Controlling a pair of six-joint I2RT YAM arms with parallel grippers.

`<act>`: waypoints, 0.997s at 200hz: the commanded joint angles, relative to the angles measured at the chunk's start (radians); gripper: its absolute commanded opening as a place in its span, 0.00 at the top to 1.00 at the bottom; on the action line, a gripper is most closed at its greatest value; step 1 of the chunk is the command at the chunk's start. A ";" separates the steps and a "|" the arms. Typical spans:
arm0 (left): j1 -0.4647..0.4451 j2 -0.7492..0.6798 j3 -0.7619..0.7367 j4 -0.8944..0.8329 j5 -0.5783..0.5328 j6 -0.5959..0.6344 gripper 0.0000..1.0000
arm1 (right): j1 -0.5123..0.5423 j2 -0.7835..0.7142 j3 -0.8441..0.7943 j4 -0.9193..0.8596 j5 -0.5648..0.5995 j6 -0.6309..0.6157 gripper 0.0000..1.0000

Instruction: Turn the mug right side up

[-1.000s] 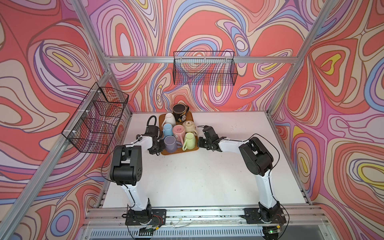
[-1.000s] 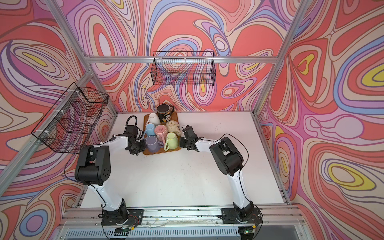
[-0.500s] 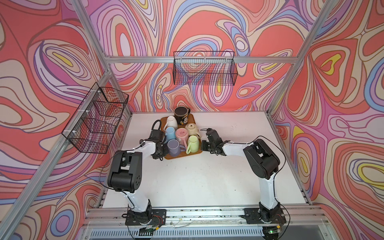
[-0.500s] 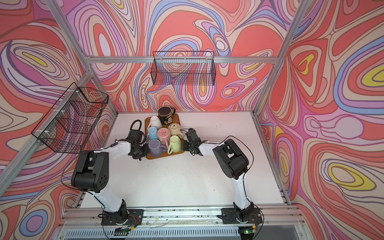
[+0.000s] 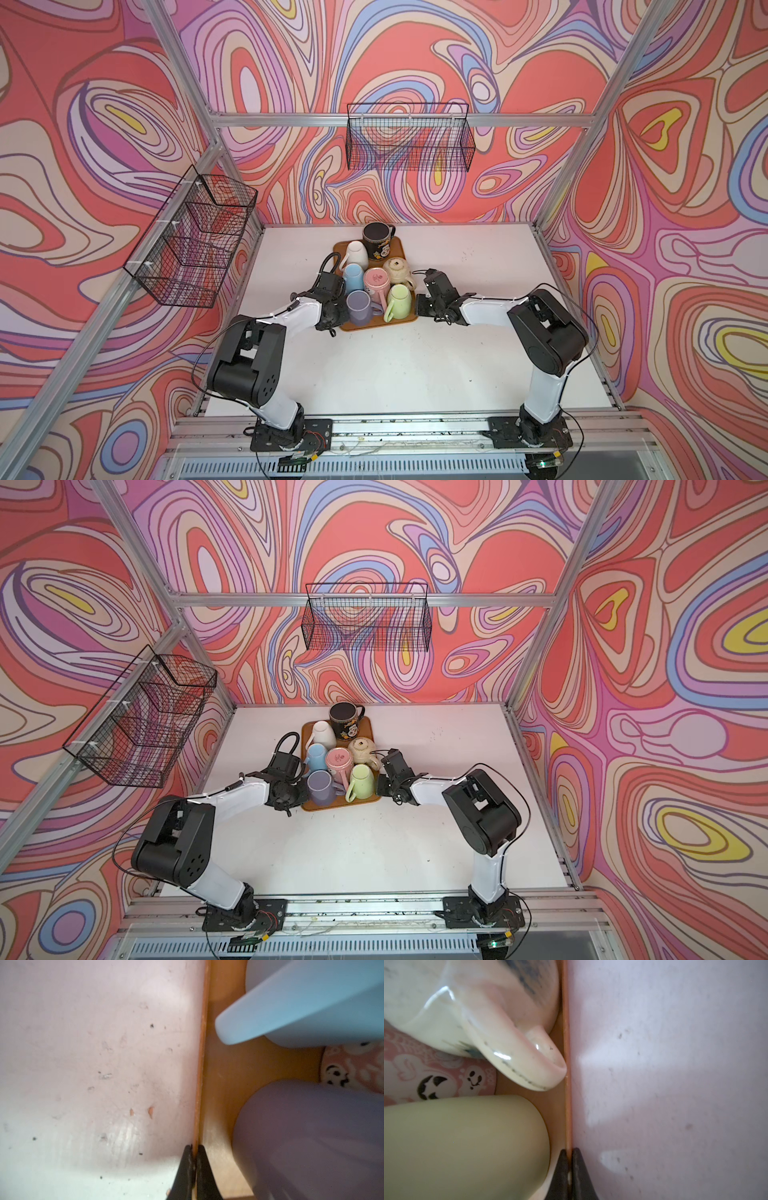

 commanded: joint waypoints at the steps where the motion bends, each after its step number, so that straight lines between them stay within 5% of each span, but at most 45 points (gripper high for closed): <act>1: -0.058 -0.006 -0.059 -0.030 0.039 -0.050 1.00 | 0.029 -0.068 -0.073 -0.112 -0.066 0.021 1.00; 199: -0.359 -0.220 -0.344 0.031 0.006 -0.222 1.00 | 0.158 -0.556 -0.469 -0.231 0.003 0.179 1.00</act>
